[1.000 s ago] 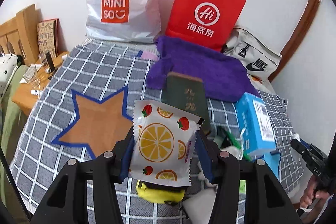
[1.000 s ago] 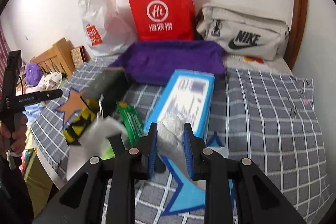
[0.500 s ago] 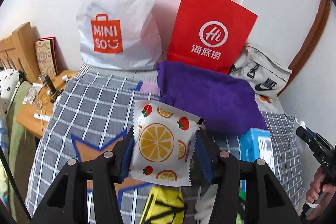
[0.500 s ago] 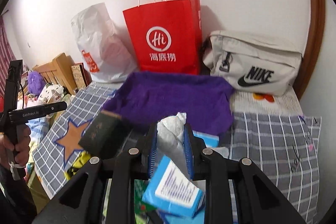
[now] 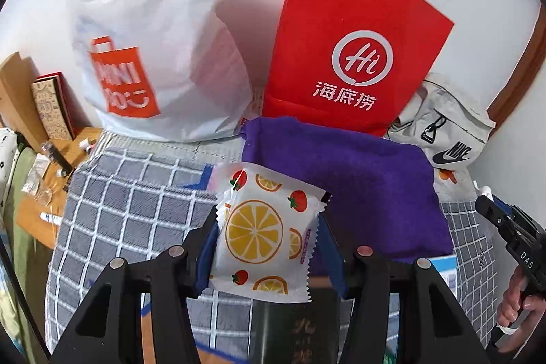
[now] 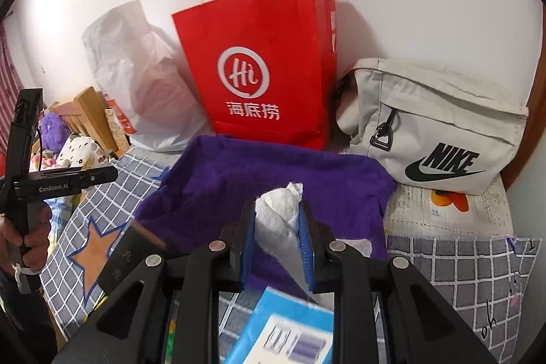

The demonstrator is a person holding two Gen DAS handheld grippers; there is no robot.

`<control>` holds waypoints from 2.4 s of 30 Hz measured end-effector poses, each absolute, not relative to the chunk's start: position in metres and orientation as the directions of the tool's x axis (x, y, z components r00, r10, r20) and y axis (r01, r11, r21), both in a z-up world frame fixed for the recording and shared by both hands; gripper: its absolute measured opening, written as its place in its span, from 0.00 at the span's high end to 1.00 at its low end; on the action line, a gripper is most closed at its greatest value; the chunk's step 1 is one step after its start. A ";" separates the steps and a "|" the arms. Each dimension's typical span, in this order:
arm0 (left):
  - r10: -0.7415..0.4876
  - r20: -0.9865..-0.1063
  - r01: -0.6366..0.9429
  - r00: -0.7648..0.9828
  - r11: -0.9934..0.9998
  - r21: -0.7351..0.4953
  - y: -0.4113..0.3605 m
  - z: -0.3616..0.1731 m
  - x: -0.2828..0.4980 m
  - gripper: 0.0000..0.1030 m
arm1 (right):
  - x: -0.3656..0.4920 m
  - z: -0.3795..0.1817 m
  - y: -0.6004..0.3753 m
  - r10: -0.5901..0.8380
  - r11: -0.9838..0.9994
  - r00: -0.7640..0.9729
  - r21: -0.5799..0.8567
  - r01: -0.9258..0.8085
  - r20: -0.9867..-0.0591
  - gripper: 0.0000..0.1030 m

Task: Organize soft objects
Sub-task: 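Carry the packet and tissue with both tools over the purple towel, then open the left tool to drop the packet while the right tool releases the tissue onto the towel, then grasp the yellow mesh pouch with the left tool while the right tool grasps the black watch strap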

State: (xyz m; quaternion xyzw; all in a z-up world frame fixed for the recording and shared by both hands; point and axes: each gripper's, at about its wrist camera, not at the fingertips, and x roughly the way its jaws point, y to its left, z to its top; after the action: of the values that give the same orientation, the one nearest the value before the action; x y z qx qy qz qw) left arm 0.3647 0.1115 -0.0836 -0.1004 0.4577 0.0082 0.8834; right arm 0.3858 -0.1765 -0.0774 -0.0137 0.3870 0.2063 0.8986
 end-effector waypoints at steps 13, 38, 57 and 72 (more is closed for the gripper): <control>-0.125 -0.858 -0.067 0.498 0.981 -0.182 0.089 -0.127 0.442 0.50 | 0.442 -0.138 -0.180 0.323 0.917 0.523 0.124 -0.379 -0.789 0.77; -0.177 -0.899 -0.065 0.401 0.973 -0.221 0.080 -0.190 0.512 0.49 | 0.473 -0.192 -0.176 0.302 0.912 0.405 0.137 -0.388 -0.863 0.76; -0.149 -0.891 -0.070 0.429 0.978 -0.197 0.080 -0.167 0.497 0.21 | 0.455 -0.150 -0.180 0.339 0.910 0.490 0.148 -0.387 -0.803 0.35; -0.064 -0.811 -0.077 0.582 0.988 -0.133 0.093 -0.066 0.353 0.21 | 0.327 -0.088 -0.184 0.413 0.897 0.544 0.223 -0.382 -0.731 0.35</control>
State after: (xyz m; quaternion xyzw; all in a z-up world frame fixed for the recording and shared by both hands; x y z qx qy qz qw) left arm 0.3534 0.0927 -0.0664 -0.0772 0.4572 0.0037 0.8860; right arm 0.3270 -0.1842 -0.0882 0.0188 0.4207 0.2262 0.8783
